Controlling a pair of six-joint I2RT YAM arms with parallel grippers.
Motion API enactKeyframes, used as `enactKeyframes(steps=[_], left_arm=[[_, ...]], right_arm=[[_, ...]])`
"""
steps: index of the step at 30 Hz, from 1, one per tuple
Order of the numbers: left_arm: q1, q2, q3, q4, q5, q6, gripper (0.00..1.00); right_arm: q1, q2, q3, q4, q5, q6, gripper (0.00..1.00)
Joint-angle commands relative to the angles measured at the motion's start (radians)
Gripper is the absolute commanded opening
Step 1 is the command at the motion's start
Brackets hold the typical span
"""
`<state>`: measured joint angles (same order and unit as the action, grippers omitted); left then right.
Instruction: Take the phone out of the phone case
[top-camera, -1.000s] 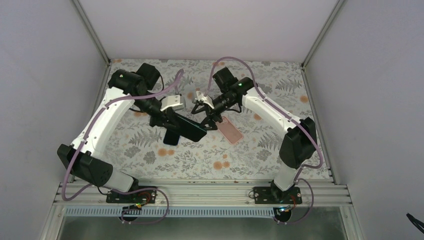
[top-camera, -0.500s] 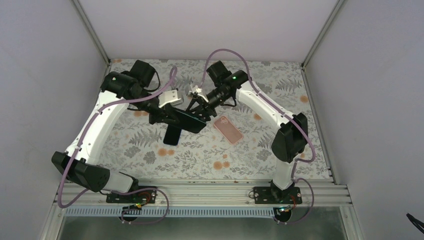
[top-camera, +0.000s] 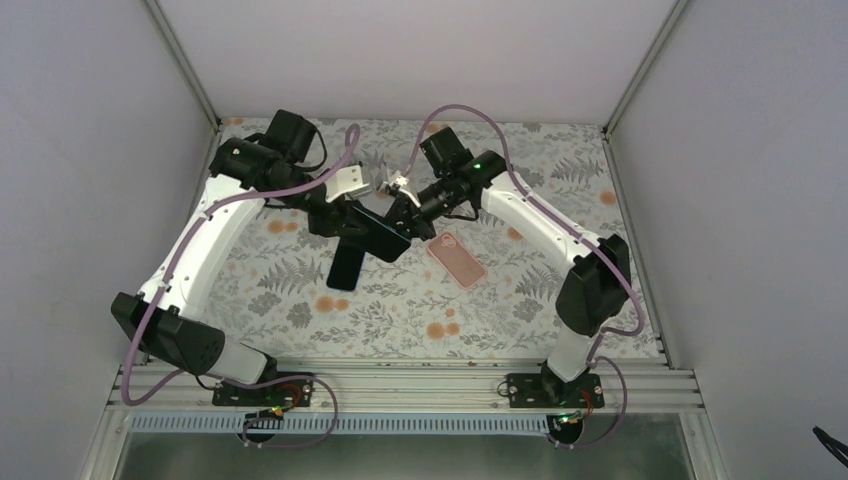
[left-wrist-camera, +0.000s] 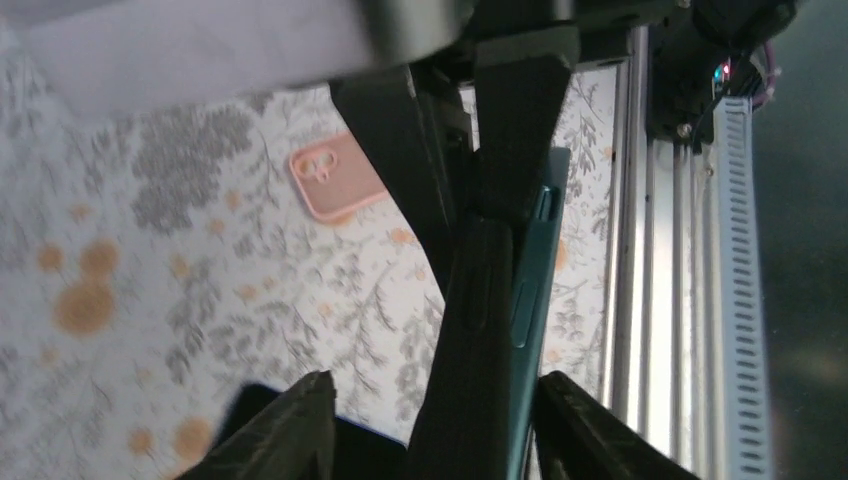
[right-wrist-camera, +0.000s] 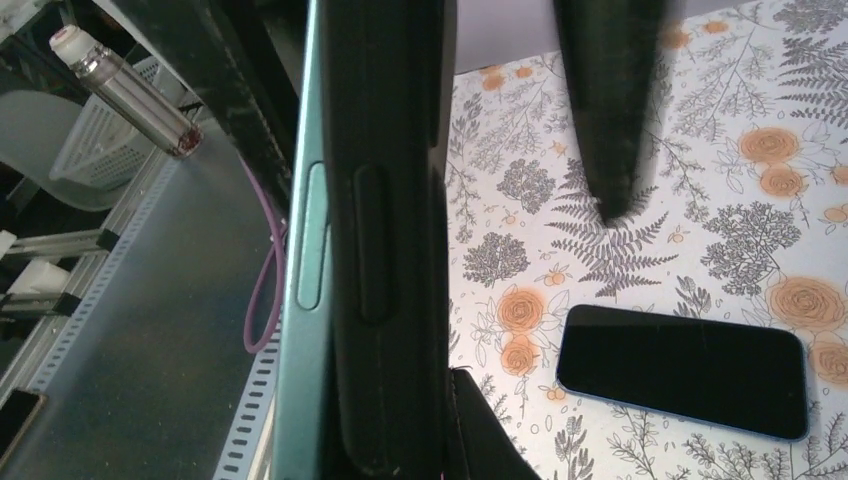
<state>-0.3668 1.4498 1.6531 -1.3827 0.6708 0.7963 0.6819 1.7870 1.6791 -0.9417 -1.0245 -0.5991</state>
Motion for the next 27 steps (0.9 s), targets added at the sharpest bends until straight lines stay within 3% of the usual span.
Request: enactKeyframes(steps=[1,9,11,14,17,19,23,27], left_arm=[[-0.003,0.019,0.032,0.203,0.002,0.0,0.61],[0.007,-0.036,0.075,0.157,-0.11,0.002,1.0],[0.006,-0.069,0.088,0.162,-0.14,-0.003,1.0],[-0.006,-0.111,0.054,0.249,-0.221,-0.049,1.0],[-0.047,-0.133,-0.009,0.439,-0.339,-0.123,1.0],[-0.071,-0.163,-0.125,0.637,-0.44,-0.158,1.0],[-0.121,-0.22,-0.35,1.001,-0.545,-0.172,1.0],[-0.222,-0.096,-0.319,1.055,-0.593,-0.197,1.0]], right_arm=[[-0.022,-0.074,-0.044,0.124,-0.115,0.123,0.03],[-0.222,-0.05,-0.063,0.146,-0.094,0.208,0.03],[-0.282,-0.033,-0.065,0.149,-0.098,0.236,0.03],[-0.354,-0.04,-0.092,0.275,-0.044,0.412,0.04],[-0.367,-0.089,-0.143,0.466,0.209,0.668,0.03],[-0.338,-0.14,-0.166,0.544,0.458,0.809,0.03],[-0.3,-0.15,-0.109,0.516,0.604,0.858,0.03],[-0.298,-0.153,-0.1,0.538,0.659,0.918,0.03]])
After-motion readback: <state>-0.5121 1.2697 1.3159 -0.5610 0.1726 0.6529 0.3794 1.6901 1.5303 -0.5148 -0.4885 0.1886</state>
